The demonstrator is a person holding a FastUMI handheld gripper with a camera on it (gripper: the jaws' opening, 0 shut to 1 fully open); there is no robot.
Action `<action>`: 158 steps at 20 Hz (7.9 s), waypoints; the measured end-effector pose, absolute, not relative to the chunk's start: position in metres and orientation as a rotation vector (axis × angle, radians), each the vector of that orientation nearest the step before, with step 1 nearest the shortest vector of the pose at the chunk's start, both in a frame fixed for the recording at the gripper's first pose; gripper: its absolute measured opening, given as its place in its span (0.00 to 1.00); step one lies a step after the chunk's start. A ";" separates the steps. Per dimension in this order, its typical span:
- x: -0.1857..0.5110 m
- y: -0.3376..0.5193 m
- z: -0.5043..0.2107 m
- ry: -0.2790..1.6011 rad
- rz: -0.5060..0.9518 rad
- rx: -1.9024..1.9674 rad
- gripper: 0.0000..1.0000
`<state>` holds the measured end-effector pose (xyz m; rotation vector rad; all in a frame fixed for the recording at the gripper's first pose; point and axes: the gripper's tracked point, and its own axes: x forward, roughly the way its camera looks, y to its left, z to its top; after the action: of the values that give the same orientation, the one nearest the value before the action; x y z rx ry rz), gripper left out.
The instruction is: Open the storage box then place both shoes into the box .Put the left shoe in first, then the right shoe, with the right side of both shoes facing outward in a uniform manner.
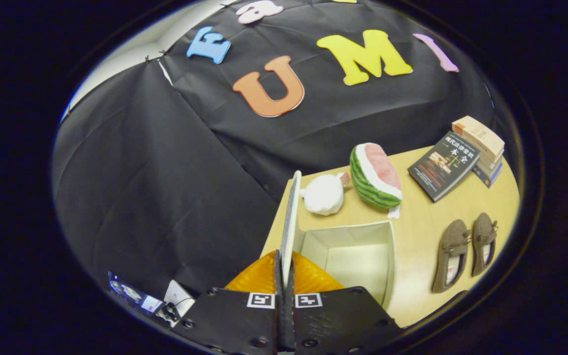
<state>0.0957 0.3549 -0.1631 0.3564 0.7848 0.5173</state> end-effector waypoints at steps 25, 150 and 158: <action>0.077 0.268 -0.190 0.745 0.489 0.187 0.96; 0.109 -0.150 -0.399 1.279 -0.049 -0.077 0.96; 0.118 -0.166 -0.452 1.361 -0.031 -0.024 0.69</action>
<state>0.1177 -0.1663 -0.4516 -0.0240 1.3607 -0.0313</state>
